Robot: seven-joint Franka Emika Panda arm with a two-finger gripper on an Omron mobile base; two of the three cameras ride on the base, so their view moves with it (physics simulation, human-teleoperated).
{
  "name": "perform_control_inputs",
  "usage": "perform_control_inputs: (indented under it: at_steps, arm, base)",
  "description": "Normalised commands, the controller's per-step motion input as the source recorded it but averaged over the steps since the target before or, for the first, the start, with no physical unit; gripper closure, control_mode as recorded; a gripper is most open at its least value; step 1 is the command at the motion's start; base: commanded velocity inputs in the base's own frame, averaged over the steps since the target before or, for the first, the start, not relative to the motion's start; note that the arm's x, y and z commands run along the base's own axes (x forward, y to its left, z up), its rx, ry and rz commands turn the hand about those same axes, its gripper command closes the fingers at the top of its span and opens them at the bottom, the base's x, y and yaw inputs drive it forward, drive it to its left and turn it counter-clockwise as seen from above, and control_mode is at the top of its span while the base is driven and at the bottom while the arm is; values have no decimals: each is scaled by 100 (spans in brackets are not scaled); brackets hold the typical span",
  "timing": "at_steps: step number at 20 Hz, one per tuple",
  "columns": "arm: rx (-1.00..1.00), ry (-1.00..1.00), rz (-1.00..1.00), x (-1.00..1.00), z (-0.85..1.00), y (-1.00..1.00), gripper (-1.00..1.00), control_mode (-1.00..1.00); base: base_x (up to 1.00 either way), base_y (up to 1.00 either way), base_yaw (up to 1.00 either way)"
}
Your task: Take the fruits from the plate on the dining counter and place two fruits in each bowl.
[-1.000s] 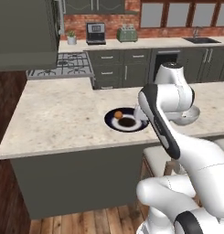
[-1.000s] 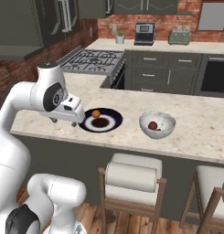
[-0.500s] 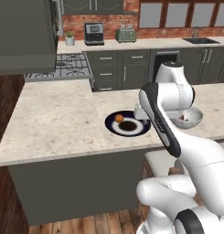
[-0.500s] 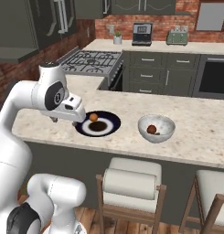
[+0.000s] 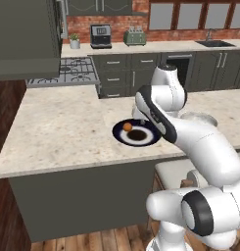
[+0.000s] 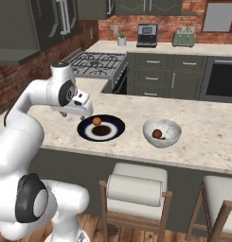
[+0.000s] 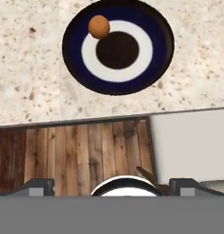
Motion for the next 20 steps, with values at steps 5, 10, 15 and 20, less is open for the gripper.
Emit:
perform_control_inputs:
  at_steps: [5, 10, 15, 20]
  arm:
    - [0, 1, 0, 99, -26, 8, -100, -100]
    - [0, 2, 0, 88, -34, 1, -100, -100]
    - [0, 0, 0, 92, -37, 0, -100, -100]
    - [0, 0, 0, 91, -40, 0, -100, -100]
  base:
    - [0, 0, 0]
    - [0, 0, 0]
    - [0, 0, 0]
    - [0, 0, 0]
